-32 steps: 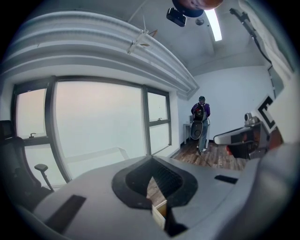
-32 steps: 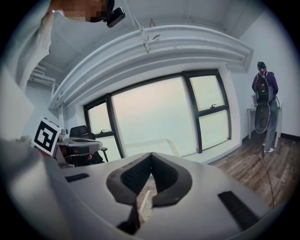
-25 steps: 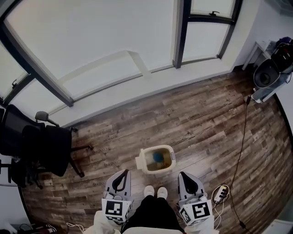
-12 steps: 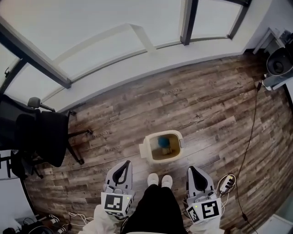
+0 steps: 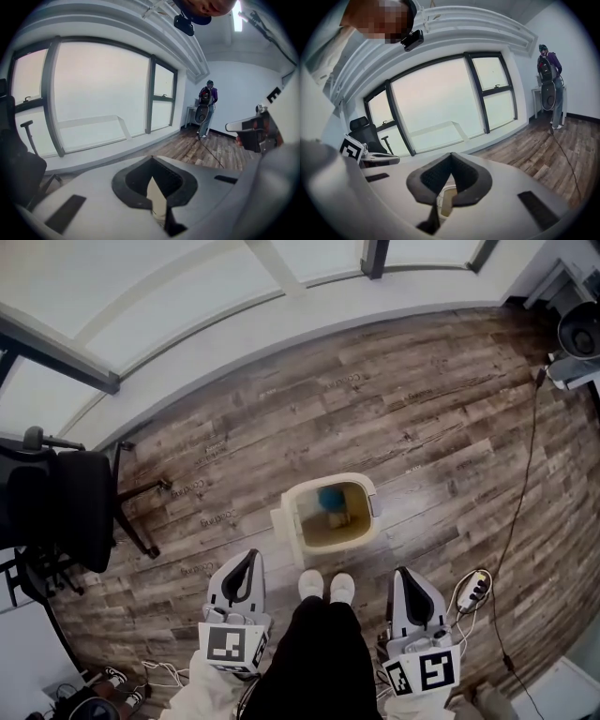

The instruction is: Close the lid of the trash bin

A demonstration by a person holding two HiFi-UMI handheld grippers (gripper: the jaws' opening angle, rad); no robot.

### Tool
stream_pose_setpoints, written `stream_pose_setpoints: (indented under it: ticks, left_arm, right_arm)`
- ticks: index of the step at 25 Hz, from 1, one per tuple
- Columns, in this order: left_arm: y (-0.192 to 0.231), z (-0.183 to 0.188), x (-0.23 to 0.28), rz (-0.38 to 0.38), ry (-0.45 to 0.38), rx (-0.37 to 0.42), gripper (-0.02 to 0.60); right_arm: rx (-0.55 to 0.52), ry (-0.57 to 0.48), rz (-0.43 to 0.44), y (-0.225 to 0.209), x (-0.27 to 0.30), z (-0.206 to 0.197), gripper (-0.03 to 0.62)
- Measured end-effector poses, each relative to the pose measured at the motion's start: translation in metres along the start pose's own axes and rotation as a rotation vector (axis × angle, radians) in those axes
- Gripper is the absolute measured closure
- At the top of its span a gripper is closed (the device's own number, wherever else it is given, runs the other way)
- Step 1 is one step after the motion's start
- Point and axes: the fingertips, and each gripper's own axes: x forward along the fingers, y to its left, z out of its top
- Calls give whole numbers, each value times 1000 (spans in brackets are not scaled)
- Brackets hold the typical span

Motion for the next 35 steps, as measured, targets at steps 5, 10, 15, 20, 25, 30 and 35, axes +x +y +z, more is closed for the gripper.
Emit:
stream_pose_setpoints:
  ticks: [5, 10, 15, 20, 25, 30, 35]
  left_arm:
    - [2, -34, 20, -8, 33, 1, 575]
    - [-2, -63, 41, -18, 34, -25, 575]
    - [-8, -83, 55, -35, 28, -16, 575]
    - [-5, -103, 68, -26, 43, -36, 575]
    - [-9, -113, 78, -45, 63, -21, 575]
    - [-16, -114, 88, -55, 67, -19, 575]
    - [-24, -114, 94, -61, 65, -20, 575]
  right_arm:
    - [32, 28, -12, -9, 1, -34, 571]
    - [37, 41, -17, -21, 1, -59, 571]
    - [33, 37, -22, -31, 12, -73, 571]
    - [35, 45, -33, -38, 12, -83, 571]
    - [43, 56, -42, -43, 10, -92, 571]
    - [50, 56, -44, -47, 12, -94, 571]
    - [62, 51, -50, -51, 10, -94, 571]
